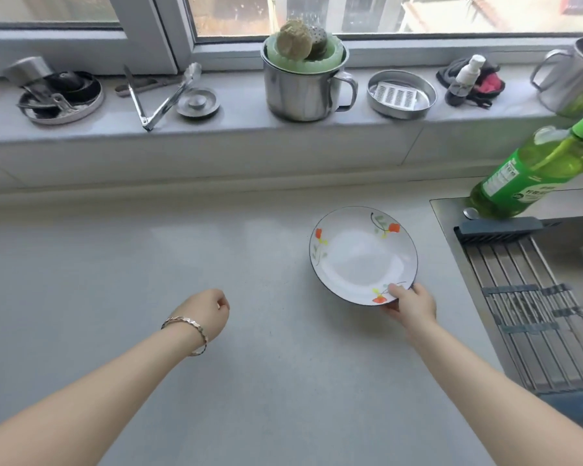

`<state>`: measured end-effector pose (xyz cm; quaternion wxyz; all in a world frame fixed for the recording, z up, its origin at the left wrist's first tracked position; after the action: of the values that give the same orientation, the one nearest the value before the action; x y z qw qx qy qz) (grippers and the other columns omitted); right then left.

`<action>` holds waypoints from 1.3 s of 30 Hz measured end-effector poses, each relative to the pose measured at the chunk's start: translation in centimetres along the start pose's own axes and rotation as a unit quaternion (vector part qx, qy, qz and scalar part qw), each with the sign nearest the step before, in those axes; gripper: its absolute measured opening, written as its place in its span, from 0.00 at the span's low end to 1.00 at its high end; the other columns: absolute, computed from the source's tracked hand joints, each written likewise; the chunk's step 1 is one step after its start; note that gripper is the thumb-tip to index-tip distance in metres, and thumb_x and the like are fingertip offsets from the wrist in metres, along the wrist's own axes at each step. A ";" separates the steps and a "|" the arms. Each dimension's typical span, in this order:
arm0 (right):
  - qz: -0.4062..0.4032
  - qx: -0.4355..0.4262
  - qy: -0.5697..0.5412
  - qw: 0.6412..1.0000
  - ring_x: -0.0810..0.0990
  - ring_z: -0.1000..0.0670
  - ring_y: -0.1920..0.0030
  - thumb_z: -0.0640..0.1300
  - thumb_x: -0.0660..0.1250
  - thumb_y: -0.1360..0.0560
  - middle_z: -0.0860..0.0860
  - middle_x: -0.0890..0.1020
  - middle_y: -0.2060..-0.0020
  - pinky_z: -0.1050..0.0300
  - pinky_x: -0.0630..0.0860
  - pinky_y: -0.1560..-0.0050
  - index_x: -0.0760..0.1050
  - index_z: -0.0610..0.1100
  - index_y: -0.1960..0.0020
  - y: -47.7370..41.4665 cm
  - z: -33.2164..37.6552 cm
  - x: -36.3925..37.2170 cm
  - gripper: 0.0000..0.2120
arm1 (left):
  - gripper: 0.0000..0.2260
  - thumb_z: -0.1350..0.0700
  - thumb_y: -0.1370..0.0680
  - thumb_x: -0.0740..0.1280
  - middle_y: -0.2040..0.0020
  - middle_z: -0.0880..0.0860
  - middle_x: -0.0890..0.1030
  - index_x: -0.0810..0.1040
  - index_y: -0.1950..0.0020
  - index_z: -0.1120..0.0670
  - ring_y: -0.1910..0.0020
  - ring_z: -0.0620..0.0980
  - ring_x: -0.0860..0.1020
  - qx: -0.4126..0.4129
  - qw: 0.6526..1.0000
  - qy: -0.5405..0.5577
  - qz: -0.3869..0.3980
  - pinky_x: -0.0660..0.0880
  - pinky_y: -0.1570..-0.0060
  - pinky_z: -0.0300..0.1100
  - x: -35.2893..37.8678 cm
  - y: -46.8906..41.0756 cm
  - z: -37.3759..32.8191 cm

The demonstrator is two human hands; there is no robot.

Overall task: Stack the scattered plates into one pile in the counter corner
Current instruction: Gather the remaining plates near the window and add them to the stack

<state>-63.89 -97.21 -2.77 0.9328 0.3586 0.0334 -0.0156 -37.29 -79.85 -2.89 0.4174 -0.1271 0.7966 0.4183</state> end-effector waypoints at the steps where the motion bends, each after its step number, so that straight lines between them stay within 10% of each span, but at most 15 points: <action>1: 0.025 -0.011 0.023 0.999 0.79 0.48 0.67 0.30 0.60 0.24 0.43 0.79 0.59 0.65 0.77 0.78 0.72 0.38 0.46 1.1 0.1 0.6 0.09 | 0.08 0.59 0.23 0.56 0.54 0.53 0.83 0.74 0.57 0.51 0.53 0.55 0.82 -0.004 1.000 0.003 -0.006 0.78 0.52 0.46 -0.3 0.4 0.8; 16: 0.307 -0.117 0.251 0.910 0.77 0.57 0.81 0.29 0.61 0.28 0.45 0.79 0.69 0.67 0.76 0.76 0.75 0.42 0.52 21.6 -5.6 22.5 0.11 | 0.10 0.58 0.23 0.57 0.50 0.53 0.82 0.77 0.52 0.51 0.55 0.55 0.77 -0.115 0.978 0.058 -0.162 0.73 0.54 0.42 -10.8 11.4 24.3; 39: 0.509 -0.165 0.373 0.758 0.77 0.55 0.83 0.30 0.61 0.27 0.50 0.79 0.82 0.66 0.75 0.80 0.74 0.38 0.59 56.4 -24.7 54.9 0.06 | 0.11 0.57 0.22 0.58 0.45 0.54 0.82 0.77 0.44 0.53 0.47 0.56 0.79 -0.311 0.872 0.149 -0.347 0.74 0.51 0.42 -22.5 31.5 65.4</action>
<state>-7.37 -39.05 12.58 0.7615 0.1406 0.1934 0.6025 -4.18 -13.19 12.41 0.3508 -0.5798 0.5826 0.4488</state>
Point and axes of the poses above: each hand's wrist, its own y-axis away from the middle knuckle, its own x-axis out of the palm, z = x × y, the point moved 1 cm from there along -y, towards the middle knuckle
